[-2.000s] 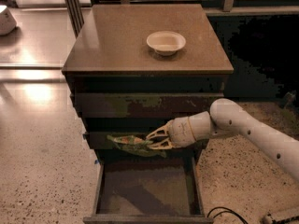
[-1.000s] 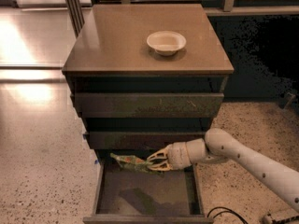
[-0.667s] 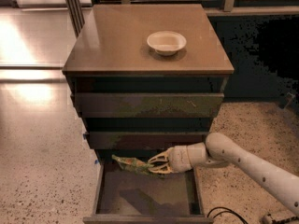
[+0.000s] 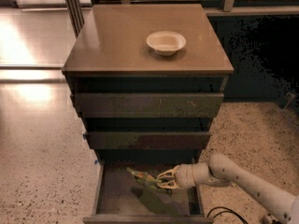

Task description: Place green rice chip bag into bottom drawer

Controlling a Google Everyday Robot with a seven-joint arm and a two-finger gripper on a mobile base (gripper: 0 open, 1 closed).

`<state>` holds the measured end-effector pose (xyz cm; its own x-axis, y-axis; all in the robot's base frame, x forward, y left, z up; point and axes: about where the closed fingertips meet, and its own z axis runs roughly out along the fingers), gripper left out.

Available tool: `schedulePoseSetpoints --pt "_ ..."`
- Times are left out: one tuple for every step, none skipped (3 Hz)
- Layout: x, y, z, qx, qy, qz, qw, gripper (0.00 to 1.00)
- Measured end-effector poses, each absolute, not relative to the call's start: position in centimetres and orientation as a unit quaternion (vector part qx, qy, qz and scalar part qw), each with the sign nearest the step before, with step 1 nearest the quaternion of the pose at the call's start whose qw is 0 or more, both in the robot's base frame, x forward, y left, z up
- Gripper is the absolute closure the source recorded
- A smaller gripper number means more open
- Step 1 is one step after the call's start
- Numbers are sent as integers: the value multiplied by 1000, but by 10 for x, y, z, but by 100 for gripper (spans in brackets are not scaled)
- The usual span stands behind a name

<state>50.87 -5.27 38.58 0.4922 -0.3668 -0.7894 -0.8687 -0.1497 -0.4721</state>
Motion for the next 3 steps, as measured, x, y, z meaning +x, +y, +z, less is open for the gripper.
schedulePoseSetpoints --pt "506 -59 346 -704 457 264 475 100" --pt "506 -59 346 -704 457 264 475 100" --pt "513 -60 326 -703 463 272 466 100"
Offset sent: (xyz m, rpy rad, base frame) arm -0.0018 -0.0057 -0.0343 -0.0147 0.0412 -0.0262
